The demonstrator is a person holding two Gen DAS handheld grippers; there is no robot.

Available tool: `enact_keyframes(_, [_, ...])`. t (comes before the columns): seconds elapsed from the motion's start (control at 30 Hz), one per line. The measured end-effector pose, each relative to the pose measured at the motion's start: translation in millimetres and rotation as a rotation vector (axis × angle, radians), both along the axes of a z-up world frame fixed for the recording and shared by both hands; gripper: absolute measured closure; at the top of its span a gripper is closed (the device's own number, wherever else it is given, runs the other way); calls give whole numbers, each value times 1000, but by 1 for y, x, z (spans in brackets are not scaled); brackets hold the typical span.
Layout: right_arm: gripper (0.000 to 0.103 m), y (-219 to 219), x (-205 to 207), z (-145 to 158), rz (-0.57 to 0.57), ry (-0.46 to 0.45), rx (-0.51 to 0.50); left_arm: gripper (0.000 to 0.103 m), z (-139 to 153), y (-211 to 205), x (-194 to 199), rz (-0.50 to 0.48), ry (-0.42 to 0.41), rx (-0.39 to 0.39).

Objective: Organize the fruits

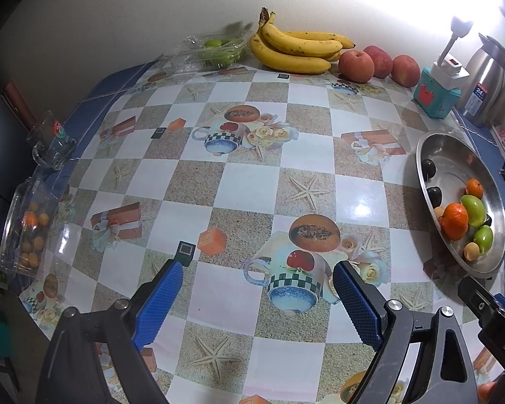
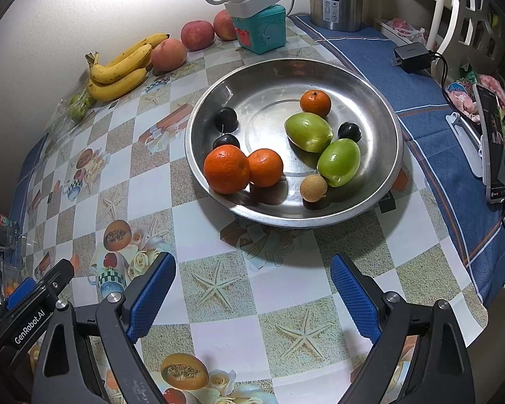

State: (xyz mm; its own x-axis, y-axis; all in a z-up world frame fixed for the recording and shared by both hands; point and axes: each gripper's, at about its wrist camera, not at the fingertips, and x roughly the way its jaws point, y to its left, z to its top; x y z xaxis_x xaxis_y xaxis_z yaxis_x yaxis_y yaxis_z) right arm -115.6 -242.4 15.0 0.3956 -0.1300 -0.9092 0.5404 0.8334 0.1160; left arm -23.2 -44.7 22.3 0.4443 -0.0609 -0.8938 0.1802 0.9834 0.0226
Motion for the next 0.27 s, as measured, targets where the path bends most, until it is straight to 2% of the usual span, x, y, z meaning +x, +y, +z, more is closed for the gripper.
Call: enact_keyframes(0.27, [9,2,-1,-2,2,2,1,10,3,2,-2,9,-17,-4])
